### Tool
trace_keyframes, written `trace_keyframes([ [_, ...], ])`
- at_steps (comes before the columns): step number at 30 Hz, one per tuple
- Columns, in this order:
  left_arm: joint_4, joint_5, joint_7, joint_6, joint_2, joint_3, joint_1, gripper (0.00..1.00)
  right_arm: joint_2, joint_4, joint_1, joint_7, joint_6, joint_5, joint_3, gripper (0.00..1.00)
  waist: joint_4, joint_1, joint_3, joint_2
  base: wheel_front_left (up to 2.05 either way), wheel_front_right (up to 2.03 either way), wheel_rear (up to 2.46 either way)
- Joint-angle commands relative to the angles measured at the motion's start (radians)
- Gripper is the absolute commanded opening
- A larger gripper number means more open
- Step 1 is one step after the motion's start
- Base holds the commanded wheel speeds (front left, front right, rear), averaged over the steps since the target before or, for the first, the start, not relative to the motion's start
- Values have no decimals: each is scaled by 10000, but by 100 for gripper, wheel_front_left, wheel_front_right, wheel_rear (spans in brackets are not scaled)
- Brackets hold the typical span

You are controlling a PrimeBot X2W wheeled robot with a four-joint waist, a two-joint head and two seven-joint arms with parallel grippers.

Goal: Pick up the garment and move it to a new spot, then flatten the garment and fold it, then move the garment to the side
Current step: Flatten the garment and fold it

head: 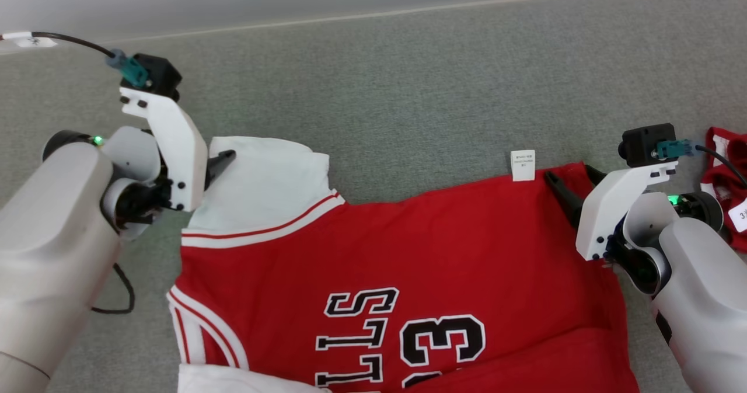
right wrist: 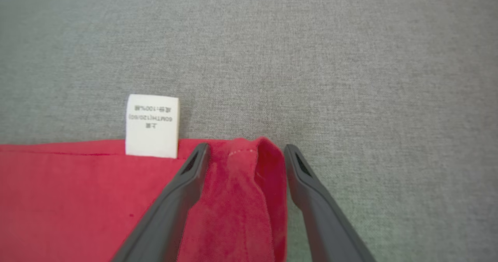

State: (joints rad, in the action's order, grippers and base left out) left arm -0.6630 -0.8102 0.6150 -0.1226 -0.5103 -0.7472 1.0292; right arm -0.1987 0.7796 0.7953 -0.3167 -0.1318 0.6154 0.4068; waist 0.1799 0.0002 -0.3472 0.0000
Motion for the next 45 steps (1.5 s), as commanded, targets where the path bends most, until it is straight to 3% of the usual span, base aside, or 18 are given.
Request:
trace_keyframes([
  [1, -145, 15, -35, -4, -13, -6, 163, 100, -92, 106, 93, -1, 25, 114, 155, 100, 117, -2, -91, 0, 0, 0, 0],
  [3, -423, -32, -81, -36, -14, -71, 233, 100, -80, 171, 46, -41, 25, 379, 500, 100, 213, -2, -120, 0, 0, 0, 0],
  [4, -550, -61, -102, -49, -25, -104, 265, 100, -90, 164, 30, -87, 25, 494, 699, 91, 269, -2, -143, 0, 0, 0, 0],
  [6, -687, -174, -25, -67, 25, -224, 232, 100, -117, 143, 55, -101, 25, 755, 1029, 57, 358, -2, -203, 0, 0, 0, 0],
  [7, -706, -276, 30, -80, 72, -272, 202, 100, -144, 142, 80, -62, 25, 895, 1165, 47, 384, -2, -232, 0, 0, 0, 0],
  [11, -616, -357, 126, -91, -52, -589, 319, 100, -365, 190, 222, 228, 25, 1244, 1641, 38, 426, -2, -347, 0, 0, 0, 0],
  [12, -629, -471, 165, -87, -76, -619, 327, 80, -391, 212, 268, 339, 25, 1339, 1741, 29, 433, -2, -369, 0, 0, 0, 0],
  [13, -628, -573, 242, -83, -84, -679, 330, 49, -394, 256, 313, 468, 25, 1454, 1800, 18, 440, -2, -386, 0, 0, 0, 0],
  [14, -611, -651, 317, -84, -103, -749, 322, 0, -411, 339, 364, 580, 25, 1551, 1840, 8, 442, -2, -399, 0, 0, 0, 0],
  [15, -582, -671, 333, -85, -132, -814, 317, 0, -427, 438, 430, 710, 26, 1604, 1863, 0, 440, -2, -410, 0, 0, 0, 0],
  [21, -493, -639, -176, -86, -422, -984, 612, 0, -431, 940, 767, 1897, 34, 1853, 1844, 0, 333, -2, -181, 0, 0, 0, 0],
  [29, -927, -587, -931, -65, -306, -1070, 694, 0, -282, 1669, 808, 3170, 33, 2006, 1771, 0, 154, -2, 341, 0, 0, 0, 0],
  [45, -482, -1453, -1054, -66, -336, -1943, -114, 0, -501, 2409, -286, 3805, 31, 2872, 2222, 0, -449, -2, 2127, 0, 0, 0, 0],
])
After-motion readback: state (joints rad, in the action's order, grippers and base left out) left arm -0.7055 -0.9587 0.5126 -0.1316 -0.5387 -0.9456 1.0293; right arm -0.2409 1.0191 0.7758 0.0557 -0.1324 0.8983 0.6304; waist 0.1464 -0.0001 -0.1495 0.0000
